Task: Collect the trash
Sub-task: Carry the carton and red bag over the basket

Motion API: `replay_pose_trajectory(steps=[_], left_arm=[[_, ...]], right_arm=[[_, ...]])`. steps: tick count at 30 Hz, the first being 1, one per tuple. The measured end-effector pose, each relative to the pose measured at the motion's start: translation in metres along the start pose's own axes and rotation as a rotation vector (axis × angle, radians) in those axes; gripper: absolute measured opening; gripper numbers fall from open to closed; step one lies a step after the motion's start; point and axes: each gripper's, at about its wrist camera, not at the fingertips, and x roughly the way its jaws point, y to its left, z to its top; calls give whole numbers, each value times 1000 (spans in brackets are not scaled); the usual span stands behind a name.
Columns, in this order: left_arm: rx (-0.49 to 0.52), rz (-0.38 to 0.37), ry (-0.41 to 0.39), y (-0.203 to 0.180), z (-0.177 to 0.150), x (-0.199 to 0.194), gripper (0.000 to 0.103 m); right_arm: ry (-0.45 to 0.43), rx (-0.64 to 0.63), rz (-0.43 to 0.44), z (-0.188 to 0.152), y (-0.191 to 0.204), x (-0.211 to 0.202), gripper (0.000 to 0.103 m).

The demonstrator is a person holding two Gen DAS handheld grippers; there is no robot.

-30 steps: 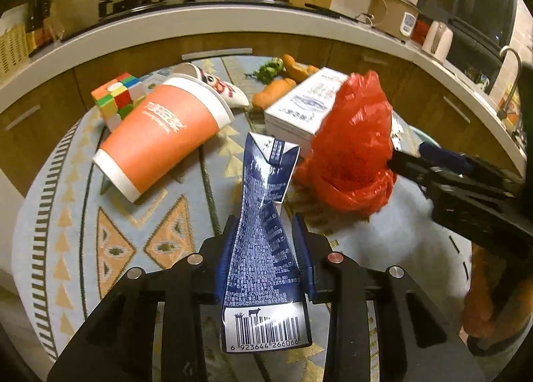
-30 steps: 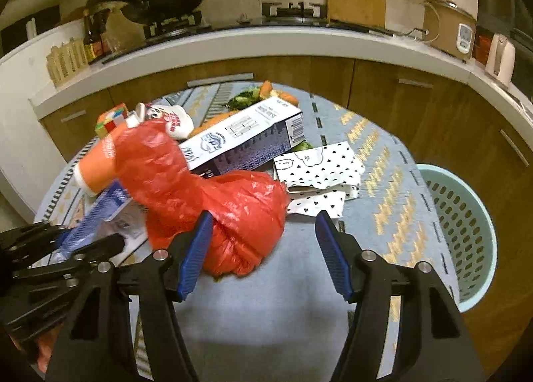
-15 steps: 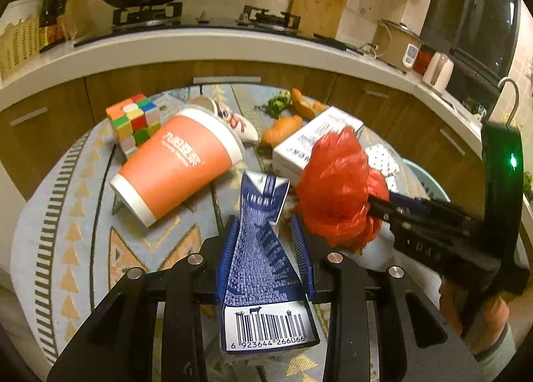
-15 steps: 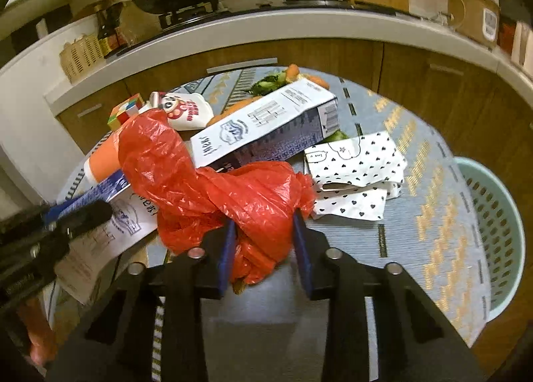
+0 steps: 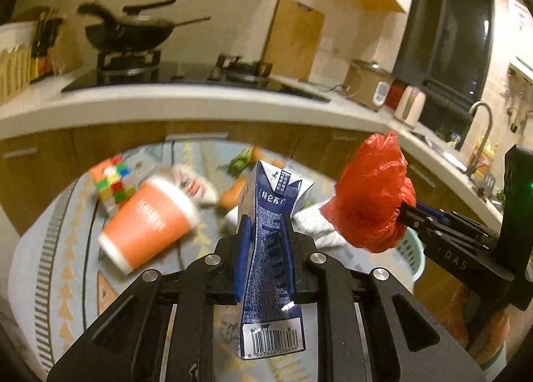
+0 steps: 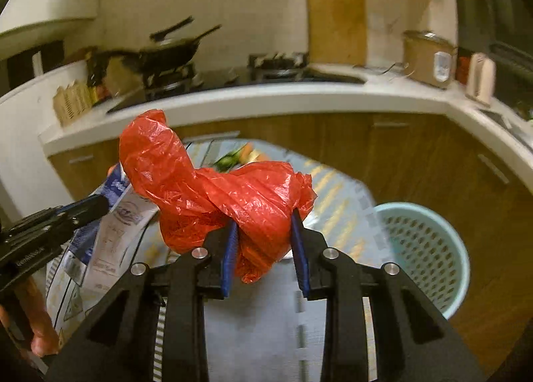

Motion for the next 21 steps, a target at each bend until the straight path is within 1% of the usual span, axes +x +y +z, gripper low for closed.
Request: replay_pose_trajectory(steps=[2, 6, 10, 12, 14, 19, 21], left_arm=[[21, -28, -19, -15, 10, 1, 16], [62, -88, -29, -49, 27, 12, 16], [100, -154, -17, -86, 37, 32, 16], [115, -204, 1, -109, 42, 48, 16], [128, -237, 16, -129, 44, 62, 16], [147, -307, 63, -174, 45, 100, 16], [150, -337, 91, -191, 43, 118, 16]], right_arm=[[-27, 23, -24, 7, -14, -11, 26], [-62, 99, -85, 19, -51, -29, 26], [-85, 152, -163, 23, -90, -43, 26], [-87, 185, -197, 25, -112, -48, 26], [-84, 216, -231, 24, -134, -51, 26], [-60, 284, -291, 14, -177, -49, 26], [-34, 310, -322, 7, -194, -44, 26]])
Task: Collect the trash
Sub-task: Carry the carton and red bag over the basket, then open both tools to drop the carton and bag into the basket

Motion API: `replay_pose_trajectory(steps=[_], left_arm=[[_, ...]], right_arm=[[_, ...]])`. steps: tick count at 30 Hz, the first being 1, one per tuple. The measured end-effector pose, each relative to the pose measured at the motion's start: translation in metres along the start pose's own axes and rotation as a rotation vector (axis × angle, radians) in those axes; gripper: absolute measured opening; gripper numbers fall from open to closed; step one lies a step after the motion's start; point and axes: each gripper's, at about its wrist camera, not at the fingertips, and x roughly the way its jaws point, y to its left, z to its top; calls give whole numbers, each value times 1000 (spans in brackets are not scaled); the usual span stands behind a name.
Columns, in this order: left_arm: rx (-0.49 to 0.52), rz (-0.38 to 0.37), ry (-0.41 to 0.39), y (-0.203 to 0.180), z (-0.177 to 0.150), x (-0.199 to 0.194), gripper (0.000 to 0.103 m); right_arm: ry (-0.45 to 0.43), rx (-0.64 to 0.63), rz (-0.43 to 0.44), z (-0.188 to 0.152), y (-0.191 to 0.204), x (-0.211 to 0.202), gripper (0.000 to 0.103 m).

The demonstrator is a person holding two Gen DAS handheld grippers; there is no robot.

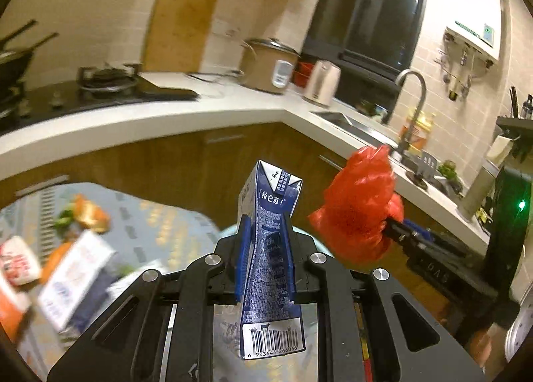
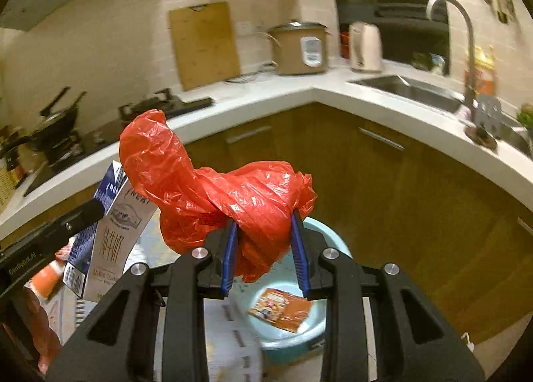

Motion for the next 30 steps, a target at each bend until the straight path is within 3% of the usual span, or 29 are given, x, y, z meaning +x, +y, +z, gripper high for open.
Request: replay_pose_trajectory(steps=[5, 9, 16, 19, 23, 26, 30], left_arm=[[-18, -45, 72, -11, -2, 58, 16], [-63, -77, 123, -10, -12, 96, 16], [-89, -48, 198, -6, -32, 141, 17], [-99, -31, 214, -3, -34, 148, 19], [-96, -6, 202, -1, -33, 145, 40], [-100, 4, 182, 4, -31, 138, 41], [-107, 11, 160, 10, -28, 126, 43]], right_arm=[[81, 40, -77, -10, -26, 32, 26], [151, 94, -59, -23, -43, 55, 26], [230, 124, -109, -36, -59, 87, 29], [258, 132, -102, -40, -61, 96, 29], [279, 125, -93, -43, -58, 104, 35], [274, 125, -90, -43, -58, 104, 49], [261, 119, -84, -40, -58, 100, 50]])
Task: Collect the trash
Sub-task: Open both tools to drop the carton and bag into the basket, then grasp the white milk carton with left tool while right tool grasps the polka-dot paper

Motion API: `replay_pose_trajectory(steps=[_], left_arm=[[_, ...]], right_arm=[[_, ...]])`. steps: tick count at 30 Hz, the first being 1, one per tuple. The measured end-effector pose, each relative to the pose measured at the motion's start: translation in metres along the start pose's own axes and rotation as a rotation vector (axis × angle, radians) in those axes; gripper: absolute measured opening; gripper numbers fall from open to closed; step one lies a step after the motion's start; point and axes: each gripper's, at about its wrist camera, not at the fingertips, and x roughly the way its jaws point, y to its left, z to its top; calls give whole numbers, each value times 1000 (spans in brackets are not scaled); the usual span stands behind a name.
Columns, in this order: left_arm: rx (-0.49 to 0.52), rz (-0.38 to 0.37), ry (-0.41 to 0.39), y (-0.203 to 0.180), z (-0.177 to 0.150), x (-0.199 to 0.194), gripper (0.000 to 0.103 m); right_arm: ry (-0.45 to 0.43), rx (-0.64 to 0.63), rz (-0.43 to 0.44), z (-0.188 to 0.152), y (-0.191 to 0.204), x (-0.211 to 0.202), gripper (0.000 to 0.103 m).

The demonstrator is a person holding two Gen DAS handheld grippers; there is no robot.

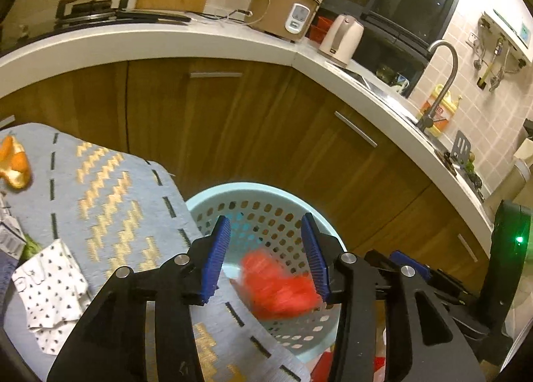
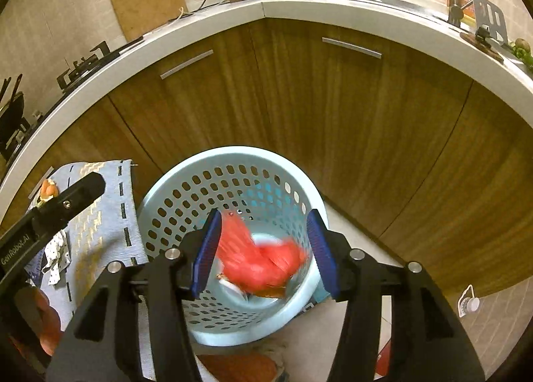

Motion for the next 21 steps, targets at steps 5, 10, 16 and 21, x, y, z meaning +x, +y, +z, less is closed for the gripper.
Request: replay_pose_trajectory(steps=[5, 10, 16, 21], left_arm=[[0, 0, -30, 4, 0, -19, 43], [-8, -2, -60, 10, -2, -42, 43], [-9, 13, -112, 21, -3, -80, 43], [11, 72, -178, 37, -6, -118, 58]], right_arm=[[-21, -8, 10, 0, 3, -11, 50], [-61, -47, 23, -1, 18, -29, 50], [-124, -89, 68, -1, 42, -56, 50], [-188, -146, 113, -7, 73, -76, 50]])
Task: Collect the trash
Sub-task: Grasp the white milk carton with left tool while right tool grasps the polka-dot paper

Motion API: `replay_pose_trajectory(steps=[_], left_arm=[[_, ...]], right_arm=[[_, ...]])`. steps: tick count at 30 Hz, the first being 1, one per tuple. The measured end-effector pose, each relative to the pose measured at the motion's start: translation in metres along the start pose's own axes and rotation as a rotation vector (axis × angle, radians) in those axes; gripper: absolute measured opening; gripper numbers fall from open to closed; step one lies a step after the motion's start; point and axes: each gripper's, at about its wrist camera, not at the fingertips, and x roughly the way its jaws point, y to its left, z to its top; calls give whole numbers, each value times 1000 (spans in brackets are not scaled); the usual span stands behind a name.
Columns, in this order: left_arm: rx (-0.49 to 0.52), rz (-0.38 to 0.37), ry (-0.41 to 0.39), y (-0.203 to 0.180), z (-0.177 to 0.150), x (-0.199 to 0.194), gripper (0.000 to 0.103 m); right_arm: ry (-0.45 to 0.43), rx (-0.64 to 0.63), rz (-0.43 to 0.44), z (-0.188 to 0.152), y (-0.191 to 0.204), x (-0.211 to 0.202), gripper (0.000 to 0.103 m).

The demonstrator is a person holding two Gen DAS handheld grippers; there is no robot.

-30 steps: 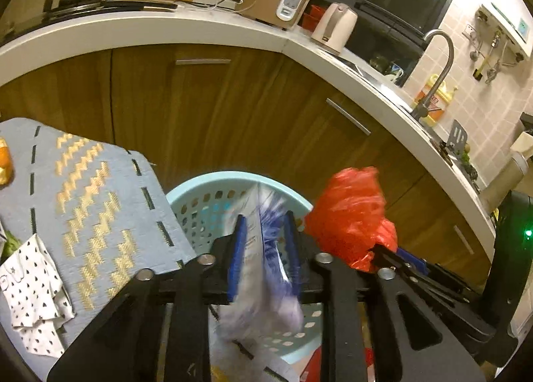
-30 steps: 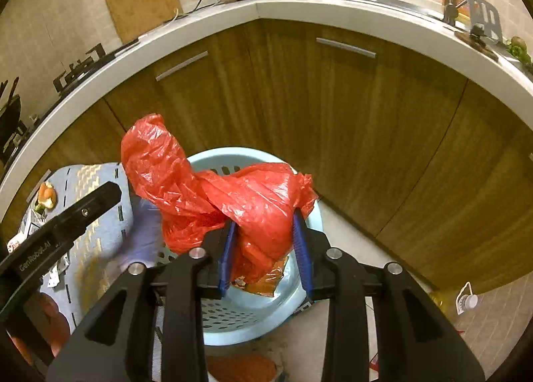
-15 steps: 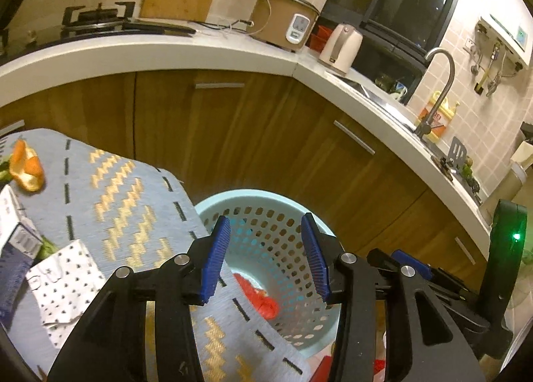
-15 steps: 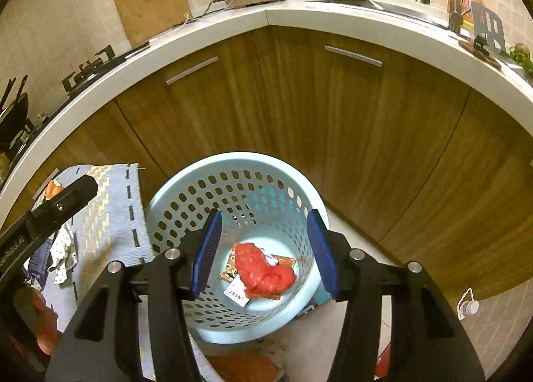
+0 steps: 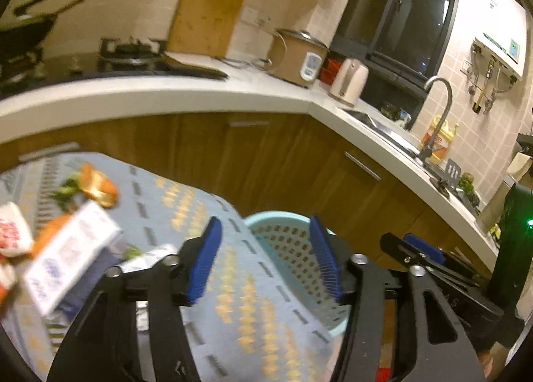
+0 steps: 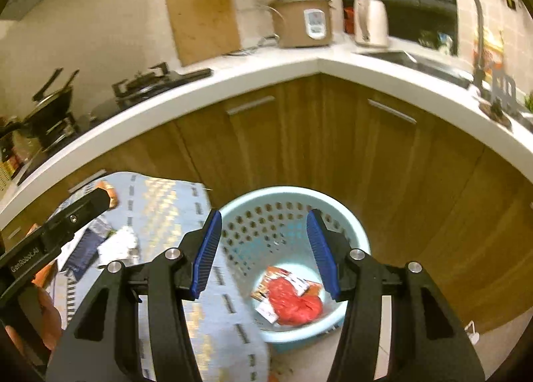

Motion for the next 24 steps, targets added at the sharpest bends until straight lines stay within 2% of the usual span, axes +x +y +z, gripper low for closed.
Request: replay_pose_trajectory(steps=[4, 6, 11, 18, 22, 24], left_arm=[[18, 62, -41, 21, 0, -28, 67], [19, 98, -59, 36, -1, -42, 76], [30, 182, -67, 72, -7, -63, 89], [109, 341, 33, 123, -24, -54, 90], [67, 304, 159, 150, -34, -34, 90], [70, 302, 162, 154, -35, -30, 89]], right_arm=[[-37, -47, 53, -6, 35, -6, 50], [-59, -81, 86, -12, 58, -7, 50], [-62, -145, 151, -29, 103, 4, 50], [-4, -203, 181, -52, 142, 39, 50], [41, -212, 165, -62, 147, 58, 50], [49, -218, 169, -61, 147, 61, 50]])
